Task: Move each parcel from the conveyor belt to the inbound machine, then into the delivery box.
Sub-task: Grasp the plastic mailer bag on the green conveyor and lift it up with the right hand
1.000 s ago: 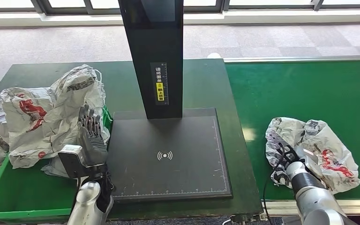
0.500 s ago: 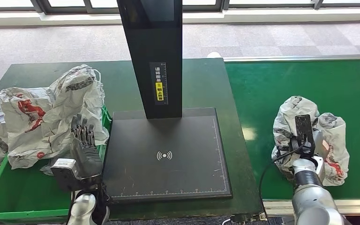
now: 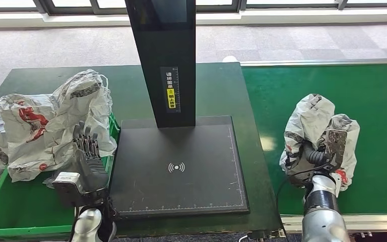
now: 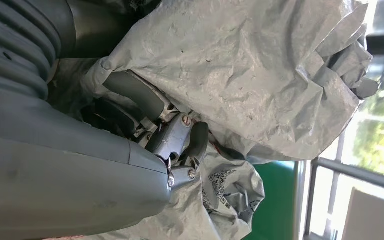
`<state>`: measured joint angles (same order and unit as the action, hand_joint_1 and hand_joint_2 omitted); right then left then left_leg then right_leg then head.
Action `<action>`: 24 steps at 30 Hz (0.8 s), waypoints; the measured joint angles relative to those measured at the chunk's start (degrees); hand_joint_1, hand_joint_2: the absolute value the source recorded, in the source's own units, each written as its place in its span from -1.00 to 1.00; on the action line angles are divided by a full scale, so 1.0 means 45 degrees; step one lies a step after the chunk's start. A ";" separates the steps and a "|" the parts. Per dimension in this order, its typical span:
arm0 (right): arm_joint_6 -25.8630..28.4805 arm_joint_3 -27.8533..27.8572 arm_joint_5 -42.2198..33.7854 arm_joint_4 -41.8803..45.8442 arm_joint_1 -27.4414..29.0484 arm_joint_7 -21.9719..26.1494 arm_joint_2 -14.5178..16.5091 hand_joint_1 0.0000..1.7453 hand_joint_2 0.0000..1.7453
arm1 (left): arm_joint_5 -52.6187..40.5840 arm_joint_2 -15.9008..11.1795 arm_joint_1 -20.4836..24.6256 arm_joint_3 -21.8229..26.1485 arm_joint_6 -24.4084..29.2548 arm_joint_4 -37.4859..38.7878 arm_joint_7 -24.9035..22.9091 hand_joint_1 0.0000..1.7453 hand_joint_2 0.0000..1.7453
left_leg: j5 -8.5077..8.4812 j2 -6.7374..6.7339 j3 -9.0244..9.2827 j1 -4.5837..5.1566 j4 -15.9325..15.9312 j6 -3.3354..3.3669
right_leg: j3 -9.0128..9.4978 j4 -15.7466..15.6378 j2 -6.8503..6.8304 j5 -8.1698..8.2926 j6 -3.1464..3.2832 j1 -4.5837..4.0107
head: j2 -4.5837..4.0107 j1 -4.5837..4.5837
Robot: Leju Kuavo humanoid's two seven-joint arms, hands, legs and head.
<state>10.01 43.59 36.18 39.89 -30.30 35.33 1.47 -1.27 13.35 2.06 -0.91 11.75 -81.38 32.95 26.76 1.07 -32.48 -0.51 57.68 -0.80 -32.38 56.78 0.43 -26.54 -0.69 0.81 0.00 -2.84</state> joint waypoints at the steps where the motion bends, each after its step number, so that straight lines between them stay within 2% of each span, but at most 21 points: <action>1: -0.0560 -0.0378 -0.0357 0.0667 0.0349 -0.0131 0.0251 1.00 1.00 | -0.0061 0.0022 0.0000 0.0049 -0.0079 -0.0021 -0.0001 -1.00 -1.00 | 0.0000 -0.0001 -0.0001 -0.0002 -0.0003 0.0000 | -0.0003 0.0001 0.0001 -0.0001 0.0002 0.0000 | 0.0000 0.0000; 5: -0.2676 -0.2660 -0.1332 0.3515 0.1825 -0.0590 0.1136 1.00 1.00 | -0.0227 0.0121 0.0003 0.0291 -0.0440 -0.0056 0.0022 -1.00 -1.00 | 0.0001 -0.0019 0.0001 -0.0005 -0.0012 -0.0002 | -0.0015 0.0004 0.0015 -0.0005 0.0008 -0.0001 | 0.0000 0.0000; 10: -0.3273 -0.6055 -0.1700 0.6229 0.3164 -0.0912 0.1705 1.00 1.00 | -0.0256 0.0202 -0.0004 0.0567 -0.0733 -0.0080 0.0097 -1.00 -1.00 | -0.0002 -0.0035 0.0003 -0.0006 -0.0017 -0.0009 | -0.0029 0.0012 0.0030 -0.0006 0.0011 -0.0001 | 0.0000 0.0000; 15: -0.4231 -0.8812 -0.2410 0.7624 0.3550 -0.0754 0.1777 1.00 1.00 | -0.0222 0.0210 -0.0150 0.0707 -0.0868 -0.0119 0.0200 -1.00 -1.00 | -0.0008 -0.0041 0.0004 -0.0007 -0.0019 -0.0015 | -0.0030 0.0018 0.0031 -0.0006 0.0013 -0.0001 | 0.0000 0.0000; 19: -0.4472 -1.0266 -0.2655 0.8139 0.3605 -0.0756 0.1777 1.00 1.00 | -0.0165 0.0208 -0.0246 0.0755 -0.0918 -0.0163 0.0237 -1.00 -1.00 | -0.0008 -0.0038 0.0005 -0.0006 -0.0019 -0.0015 | -0.0029 0.0017 0.0030 -0.0006 0.0013 0.0000 | 0.0000 0.0000; 24: -0.4479 -1.0886 -0.2692 0.8392 0.3634 -0.0765 0.1751 1.00 1.00 | -0.0147 0.0205 -0.0285 0.0812 -0.0920 -0.0187 0.0259 -1.00 -1.00 | -0.0007 -0.0037 0.0004 -0.0005 -0.0018 -0.0015 | -0.0029 0.0017 0.0029 -0.0005 0.0013 0.0002 | 0.0000 0.0000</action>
<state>-10.14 -5.40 24.06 77.65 -13.95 31.89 9.35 -1.93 14.27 0.78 2.74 7.61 -82.23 34.11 26.72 0.90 -32.46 -0.53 57.60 -0.86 -32.51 56.85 0.56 -26.56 -0.64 0.82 0.00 -2.84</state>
